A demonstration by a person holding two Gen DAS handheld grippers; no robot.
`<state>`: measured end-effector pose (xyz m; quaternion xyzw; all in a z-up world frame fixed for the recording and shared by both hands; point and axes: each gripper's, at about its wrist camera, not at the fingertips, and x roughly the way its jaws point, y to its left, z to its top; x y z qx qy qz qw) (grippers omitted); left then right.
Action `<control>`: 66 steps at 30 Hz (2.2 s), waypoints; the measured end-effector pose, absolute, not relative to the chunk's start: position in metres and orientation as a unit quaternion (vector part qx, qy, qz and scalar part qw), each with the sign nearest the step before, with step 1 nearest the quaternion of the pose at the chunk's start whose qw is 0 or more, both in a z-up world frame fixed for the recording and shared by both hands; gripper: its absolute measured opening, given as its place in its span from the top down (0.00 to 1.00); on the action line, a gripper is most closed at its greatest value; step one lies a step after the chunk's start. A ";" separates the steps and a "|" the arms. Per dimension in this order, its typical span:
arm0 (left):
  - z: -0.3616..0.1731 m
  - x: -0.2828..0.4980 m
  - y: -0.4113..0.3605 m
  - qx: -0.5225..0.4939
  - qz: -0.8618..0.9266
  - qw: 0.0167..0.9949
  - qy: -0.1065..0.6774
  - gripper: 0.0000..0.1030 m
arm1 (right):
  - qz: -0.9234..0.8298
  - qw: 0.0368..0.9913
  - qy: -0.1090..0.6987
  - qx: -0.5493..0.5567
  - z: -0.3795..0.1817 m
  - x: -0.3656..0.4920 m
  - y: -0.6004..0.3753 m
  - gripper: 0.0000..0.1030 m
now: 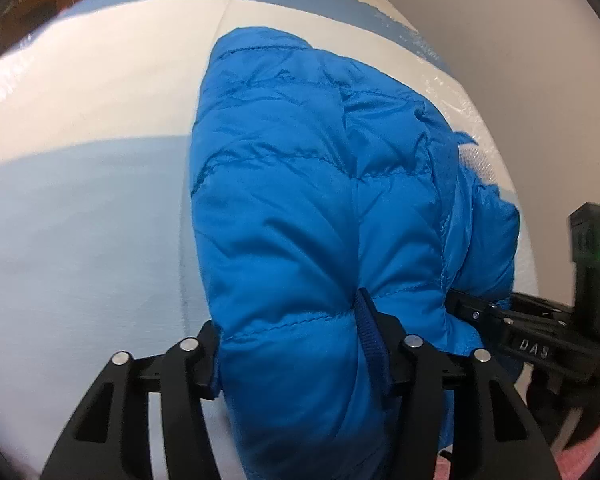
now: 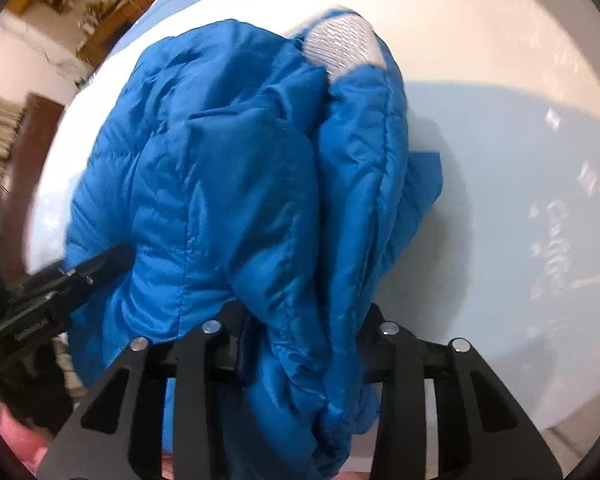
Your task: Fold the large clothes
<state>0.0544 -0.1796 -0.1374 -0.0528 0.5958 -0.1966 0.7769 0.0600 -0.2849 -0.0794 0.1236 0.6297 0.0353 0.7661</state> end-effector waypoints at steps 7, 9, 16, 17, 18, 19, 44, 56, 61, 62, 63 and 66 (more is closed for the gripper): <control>-0.109 0.058 -0.153 -0.044 -0.186 0.801 0.568 0.51 | 0.055 0.779 0.615 0.108 -0.053 0.059 -0.266 0.70; -0.102 0.063 -0.142 -0.046 -0.180 0.809 0.558 0.51 | 0.066 0.785 0.608 0.105 -0.049 0.066 -0.267 0.70; -0.086 0.099 -0.100 -0.051 -0.130 0.840 0.524 0.51 | 0.099 0.806 0.579 0.073 -0.050 0.111 -0.232 0.70; -0.088 0.104 -0.096 -0.054 -0.126 0.841 0.524 0.51 | 0.103 0.805 0.579 0.074 -0.054 0.117 -0.230 0.70; -0.091 0.108 -0.084 -0.057 -0.121 0.840 0.526 0.51 | 0.106 0.803 0.582 0.071 -0.061 0.124 -0.225 0.70; -0.098 0.113 -0.078 -0.057 -0.118 0.838 0.529 0.51 | 0.106 0.800 0.587 0.069 -0.068 0.127 -0.223 0.70; -0.140 0.124 -0.070 -0.068 -0.092 0.821 0.560 0.35 | 0.045 0.802 0.592 0.065 -0.086 0.142 -0.193 0.45; -0.078 0.077 -0.049 -0.026 -0.087 0.849 0.521 0.33 | 0.055 0.830 0.553 0.048 -0.033 0.094 -0.203 0.31; -0.091 0.064 -0.055 -0.003 -0.083 0.845 0.528 0.33 | 0.040 0.817 0.574 0.039 -0.050 0.081 -0.209 0.31; -0.101 0.064 -0.056 0.001 -0.080 0.840 0.537 0.33 | 0.038 0.810 0.584 0.042 -0.060 0.081 -0.210 0.31; -0.109 0.065 -0.058 -0.003 -0.082 0.835 0.543 0.32 | 0.039 0.804 0.592 0.047 -0.069 0.082 -0.212 0.31; -0.111 0.058 -0.054 -0.002 -0.082 0.839 0.538 0.32 | 0.039 0.800 0.596 0.061 -0.076 0.082 -0.214 0.32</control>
